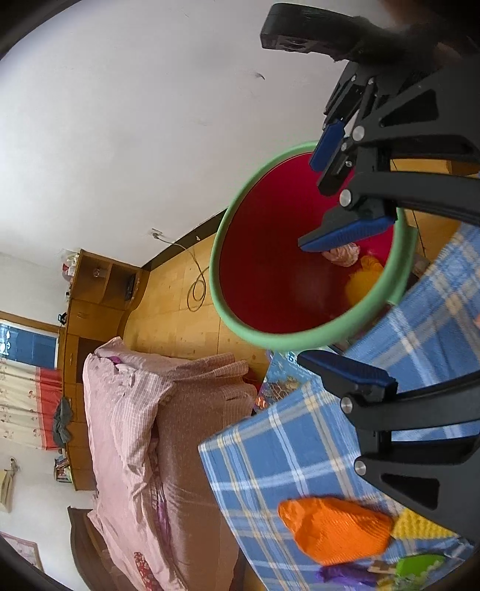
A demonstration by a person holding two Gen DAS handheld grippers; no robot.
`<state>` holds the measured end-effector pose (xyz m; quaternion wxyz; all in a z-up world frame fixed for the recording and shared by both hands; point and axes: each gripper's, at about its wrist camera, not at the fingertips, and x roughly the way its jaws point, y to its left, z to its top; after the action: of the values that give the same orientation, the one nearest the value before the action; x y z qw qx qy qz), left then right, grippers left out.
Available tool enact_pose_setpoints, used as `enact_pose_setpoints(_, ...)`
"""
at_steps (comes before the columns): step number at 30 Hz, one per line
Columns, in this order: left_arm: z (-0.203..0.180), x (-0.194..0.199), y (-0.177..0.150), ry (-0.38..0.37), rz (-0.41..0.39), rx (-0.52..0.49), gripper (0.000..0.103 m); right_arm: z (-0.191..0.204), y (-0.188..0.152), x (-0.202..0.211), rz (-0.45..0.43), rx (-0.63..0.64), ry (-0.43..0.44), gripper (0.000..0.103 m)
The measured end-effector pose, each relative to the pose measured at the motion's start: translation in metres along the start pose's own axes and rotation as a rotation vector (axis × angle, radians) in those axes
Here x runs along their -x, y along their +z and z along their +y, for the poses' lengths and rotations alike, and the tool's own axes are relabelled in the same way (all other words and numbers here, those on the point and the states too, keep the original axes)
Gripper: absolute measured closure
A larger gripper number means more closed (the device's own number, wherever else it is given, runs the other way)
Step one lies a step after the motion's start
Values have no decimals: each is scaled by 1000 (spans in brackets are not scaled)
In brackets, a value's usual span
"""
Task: Collect trash
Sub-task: 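Open both tools to drop the box and foam net into the bucket, then move both tools back over the remaining trash on the bed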
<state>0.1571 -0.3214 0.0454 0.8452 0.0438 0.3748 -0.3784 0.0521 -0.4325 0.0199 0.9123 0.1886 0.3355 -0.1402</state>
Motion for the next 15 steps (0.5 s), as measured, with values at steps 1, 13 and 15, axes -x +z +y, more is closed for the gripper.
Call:
enact_pose_setpoints(1, 1, 5, -2, 4, -4, 2, 48, 1, -1, 1, -2, 0, 2, 58)
enact_pose_setpoints(13, 32, 65, -31, 77, -46, 60, 48, 38, -15, 34, -32, -7, 71, 50)
enact_pose_setpoints(15, 40, 74, -36, 95, -56, 73, 47, 43, -18, 38, -33, -7, 82, 49)
